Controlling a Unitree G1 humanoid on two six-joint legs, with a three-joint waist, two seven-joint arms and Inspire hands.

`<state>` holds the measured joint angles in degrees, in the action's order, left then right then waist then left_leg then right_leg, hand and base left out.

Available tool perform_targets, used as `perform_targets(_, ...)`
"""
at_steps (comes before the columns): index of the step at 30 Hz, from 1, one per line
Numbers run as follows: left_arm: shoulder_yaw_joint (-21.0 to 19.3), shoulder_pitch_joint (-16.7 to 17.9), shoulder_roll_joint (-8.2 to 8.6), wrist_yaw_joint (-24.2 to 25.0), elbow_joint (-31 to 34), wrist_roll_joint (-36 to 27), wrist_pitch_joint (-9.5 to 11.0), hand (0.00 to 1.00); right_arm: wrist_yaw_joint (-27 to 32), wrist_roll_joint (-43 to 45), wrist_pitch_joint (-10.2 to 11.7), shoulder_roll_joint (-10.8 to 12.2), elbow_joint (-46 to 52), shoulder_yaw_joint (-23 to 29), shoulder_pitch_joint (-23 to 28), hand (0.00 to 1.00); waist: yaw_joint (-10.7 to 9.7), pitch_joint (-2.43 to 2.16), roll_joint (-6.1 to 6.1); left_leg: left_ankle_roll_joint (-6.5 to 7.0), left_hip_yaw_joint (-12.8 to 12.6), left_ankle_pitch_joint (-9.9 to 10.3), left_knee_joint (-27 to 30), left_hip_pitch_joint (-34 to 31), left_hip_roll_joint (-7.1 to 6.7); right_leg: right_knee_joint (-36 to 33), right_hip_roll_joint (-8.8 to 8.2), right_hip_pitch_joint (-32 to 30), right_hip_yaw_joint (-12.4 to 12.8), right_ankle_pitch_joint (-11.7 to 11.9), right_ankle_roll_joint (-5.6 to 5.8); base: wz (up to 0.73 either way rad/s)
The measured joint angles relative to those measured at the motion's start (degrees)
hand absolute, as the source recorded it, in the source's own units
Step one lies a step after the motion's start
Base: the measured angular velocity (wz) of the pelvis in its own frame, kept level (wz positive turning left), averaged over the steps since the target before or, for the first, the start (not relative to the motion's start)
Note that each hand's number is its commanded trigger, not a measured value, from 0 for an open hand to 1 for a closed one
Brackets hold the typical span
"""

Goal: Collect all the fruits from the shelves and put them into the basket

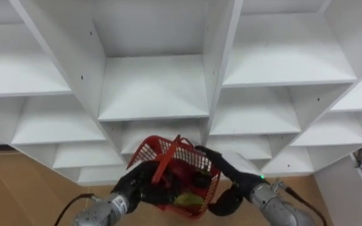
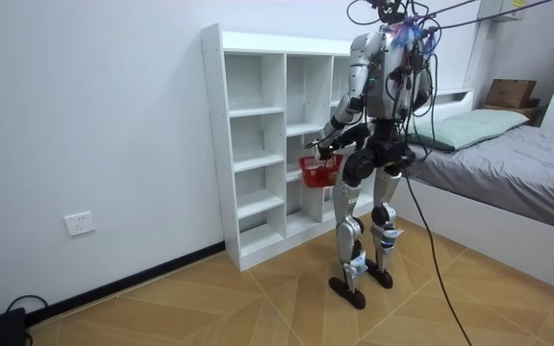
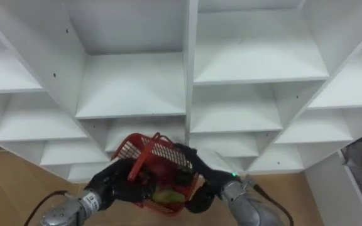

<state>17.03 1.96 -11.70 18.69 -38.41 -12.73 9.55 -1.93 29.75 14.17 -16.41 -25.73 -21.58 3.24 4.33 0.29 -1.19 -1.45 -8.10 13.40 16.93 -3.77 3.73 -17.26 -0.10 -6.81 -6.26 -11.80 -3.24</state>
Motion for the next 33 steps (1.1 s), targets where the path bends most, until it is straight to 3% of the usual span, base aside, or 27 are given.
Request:
perform_targets(5, -3.3, 3.6, -0.93, -1.3, 0.4, 0.0, 0.0, 1.00, 1.0, 0.0, 0.0, -1.4, 5.1, 3.4, 1.9, 0.00, -1.0, -0.18, -0.33, -0.18, 0.0, -0.1, -2.3, 4.0, -0.21, 1.0, 0.29, 2.9, 0.8, 0.0, 0.13, -0.11)
perform_targets(13, -6.7, 6.2, -1.27, -2.5, 0.3, -0.1, 0.0, 1.00, 1.4, -0.7, 0.0, -1.4, 8.8, 5.3, 4.7, 0.00, -1.0, -0.12, -1.52, -0.22, 0.2, -0.2, -3.8, 7.5, -0.44, 2.5, 0.38, 6.2, 1.4, 0.1, 0.59, -0.03)
perform_targets(23, -9.3, 8.0, -1.12, -4.8, -0.6, 0.0, 0.0, 1.00, 3.7, -0.8, 0.1, -0.6, 9.2, 7.8, 6.9, 0.00, -1.1, 0.21, -1.04, -0.22, 0.3, -0.2, -4.0, 7.6, -0.47, 2.8, 0.40, 6.5, 1.4, 0.2, 0.66, 0.00)
perform_targets(27, -10.9, 9.6, -0.97, -5.8, -0.7, 0.0, 0.0, 1.00, 4.7, -0.9, 0.1, -0.3, 9.2, 10.8, 8.3, 0.00, -1.5, 0.13, -0.92, -0.22, 0.3, -0.2, -4.4, 8.0, -0.45, 3.9, 0.52, 7.3, 1.3, 0.4, 0.75, 0.01)
perform_targets(29, -11.9, 11.9, -0.98, -6.5, -0.9, -0.1, -0.1, 1.00, 6.5, -1.2, 0.1, 0.6, 7.5, 12.7, 9.3, 0.00, -2.6, 0.01, -0.99, -0.22, 0.3, -0.2, -5.0, 9.2, -0.48, 5.1, 0.59, 8.9, 1.2, 0.5, 0.81, 0.03)
perform_targets(33, -13.0, 12.6, -0.95, -8.5, -2.2, -0.2, -0.5, 1.00, 7.7, -3.7, 0.1, 0.9, 5.1, 15.1, 11.1, 0.00, -2.7, -0.13, -0.95, -0.23, 0.2, -0.2, -5.7, 9.6, -0.47, 5.6, 0.75, 9.3, 1.2, 0.7, 0.92, 0.00)
